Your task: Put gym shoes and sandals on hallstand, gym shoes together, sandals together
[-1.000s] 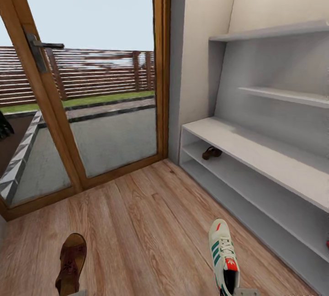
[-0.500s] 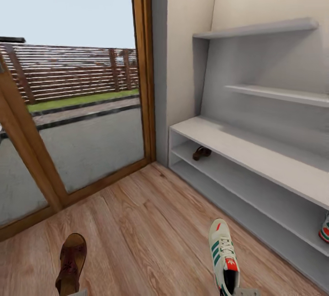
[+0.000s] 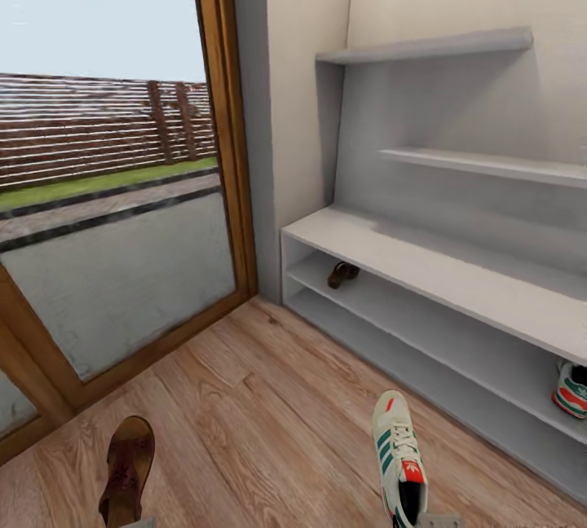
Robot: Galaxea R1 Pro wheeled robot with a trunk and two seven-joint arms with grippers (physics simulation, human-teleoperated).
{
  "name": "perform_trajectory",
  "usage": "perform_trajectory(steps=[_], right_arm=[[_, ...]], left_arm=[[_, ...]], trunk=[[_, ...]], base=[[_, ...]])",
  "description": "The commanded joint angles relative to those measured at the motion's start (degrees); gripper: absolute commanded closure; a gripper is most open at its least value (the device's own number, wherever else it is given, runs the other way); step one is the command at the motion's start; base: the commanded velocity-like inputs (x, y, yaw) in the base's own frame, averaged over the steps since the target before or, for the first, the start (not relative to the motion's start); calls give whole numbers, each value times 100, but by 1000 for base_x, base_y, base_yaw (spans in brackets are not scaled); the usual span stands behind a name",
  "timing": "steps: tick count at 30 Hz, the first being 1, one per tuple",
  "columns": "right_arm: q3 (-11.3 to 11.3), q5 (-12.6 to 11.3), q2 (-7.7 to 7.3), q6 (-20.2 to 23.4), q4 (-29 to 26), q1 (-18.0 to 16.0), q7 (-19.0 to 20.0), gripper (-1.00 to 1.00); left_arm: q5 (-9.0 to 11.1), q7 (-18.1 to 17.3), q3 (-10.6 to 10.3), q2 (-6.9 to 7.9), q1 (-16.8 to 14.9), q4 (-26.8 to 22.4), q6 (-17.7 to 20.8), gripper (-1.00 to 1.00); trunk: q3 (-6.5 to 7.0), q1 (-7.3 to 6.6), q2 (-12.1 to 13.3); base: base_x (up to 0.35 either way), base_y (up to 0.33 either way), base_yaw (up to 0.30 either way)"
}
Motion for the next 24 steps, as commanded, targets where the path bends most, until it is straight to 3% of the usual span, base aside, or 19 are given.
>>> perform_trajectory(steps=[1, 24], right_arm=[[-41, 61, 4, -16, 6, -6, -23, 100], [-41, 61, 4, -16, 6, -8, -23, 100]], left_arm=[[-80, 5, 46, -2, -5, 5, -20, 100], [-80, 4, 46, -2, -5, 5, -20, 100]], trunk=[[-9, 1, -2], [-111, 1, -2]], base=[[171, 273, -279], [142, 284, -278]])
